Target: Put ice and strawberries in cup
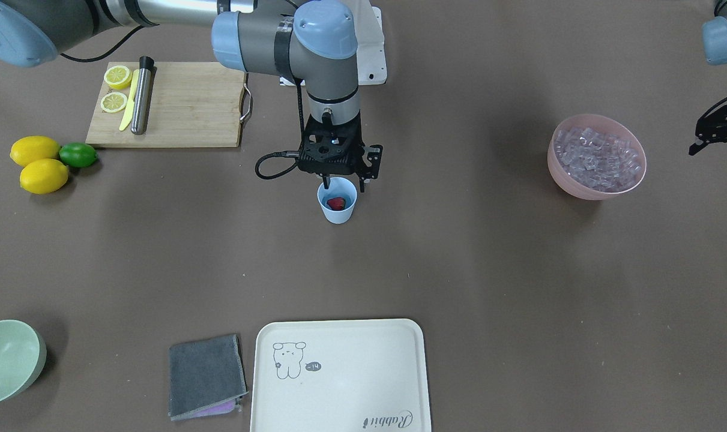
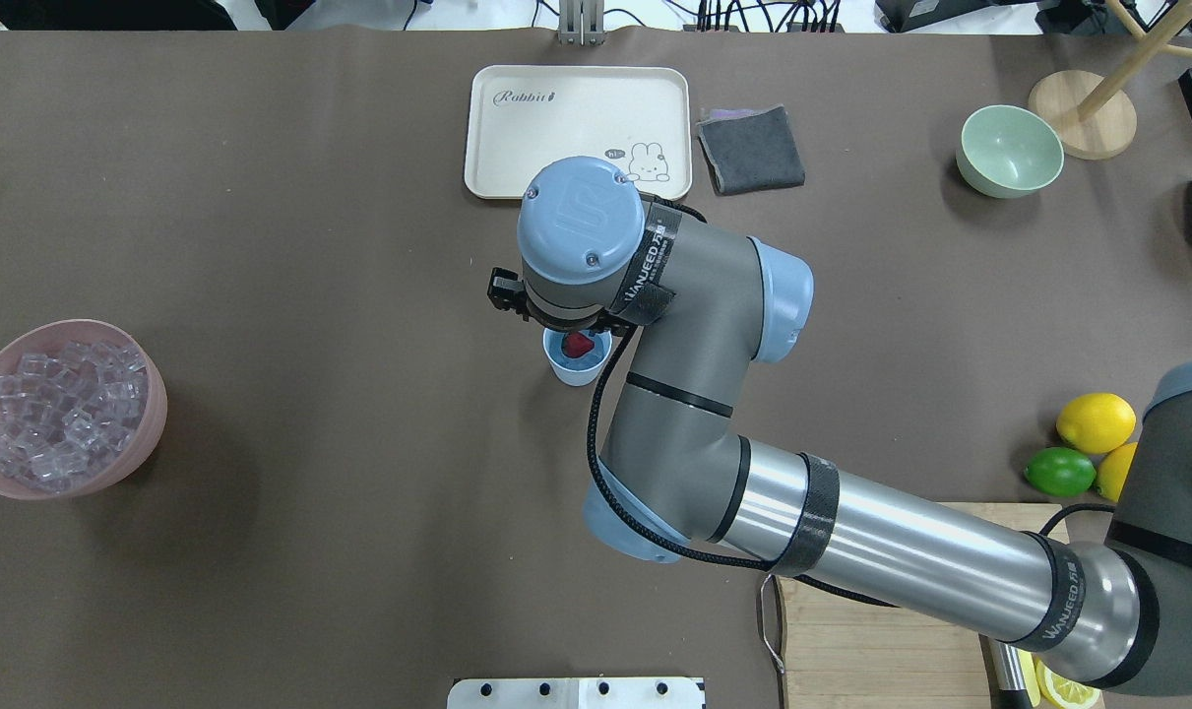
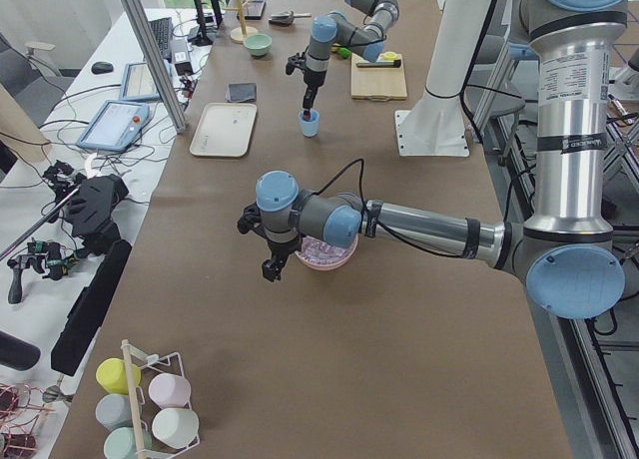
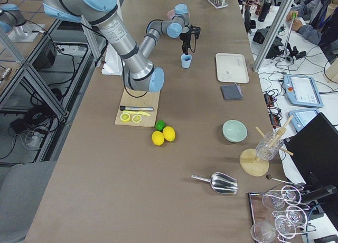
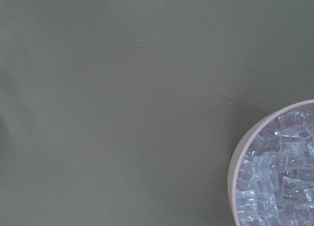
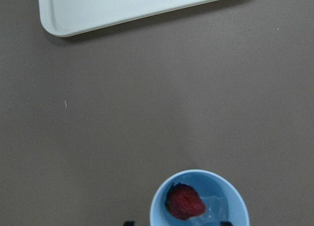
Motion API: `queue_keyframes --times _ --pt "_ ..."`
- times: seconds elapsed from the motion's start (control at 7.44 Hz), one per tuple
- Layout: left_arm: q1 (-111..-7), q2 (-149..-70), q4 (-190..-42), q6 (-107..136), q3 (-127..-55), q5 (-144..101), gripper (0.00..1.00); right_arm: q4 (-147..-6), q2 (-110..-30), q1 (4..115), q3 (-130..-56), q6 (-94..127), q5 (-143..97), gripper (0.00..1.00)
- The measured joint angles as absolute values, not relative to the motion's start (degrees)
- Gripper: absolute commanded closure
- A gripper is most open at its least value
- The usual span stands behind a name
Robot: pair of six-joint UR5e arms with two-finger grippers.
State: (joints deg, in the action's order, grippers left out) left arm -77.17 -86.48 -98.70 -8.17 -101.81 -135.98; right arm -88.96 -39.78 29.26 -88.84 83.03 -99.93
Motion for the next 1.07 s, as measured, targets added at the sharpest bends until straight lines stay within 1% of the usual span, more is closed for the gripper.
queue_keyframes --times 0.27,0.4,0.54,0.81,1.07 --pt "-77.17 -86.53 -98.70 -8.17 -101.37 -136.04 0.01 -88.09 -40.97 32.44 -89.65 82.85 -102.55 0.10" --pt "-77.17 -86.54 -98.68 -8.17 -101.11 -136.05 0.01 -87.96 -43.03 35.41 -91.48 81.91 -105.87 0.08" --pt "-77.17 -86.52 -98.61 -8.17 -100.85 -136.02 0.01 -87.98 -46.55 39.20 -94.96 78.96 -109.71 0.08" --pt "-77.17 -86.47 -98.47 -8.17 -100.22 -135.79 0.01 -88.07 -56.83 51.27 -101.18 63.86 -123.40 0.02" --pt "-77.17 -86.28 -98.46 -8.17 -100.00 -135.72 0.01 -88.19 -68.60 64.02 -102.13 38.20 -131.61 0.02"
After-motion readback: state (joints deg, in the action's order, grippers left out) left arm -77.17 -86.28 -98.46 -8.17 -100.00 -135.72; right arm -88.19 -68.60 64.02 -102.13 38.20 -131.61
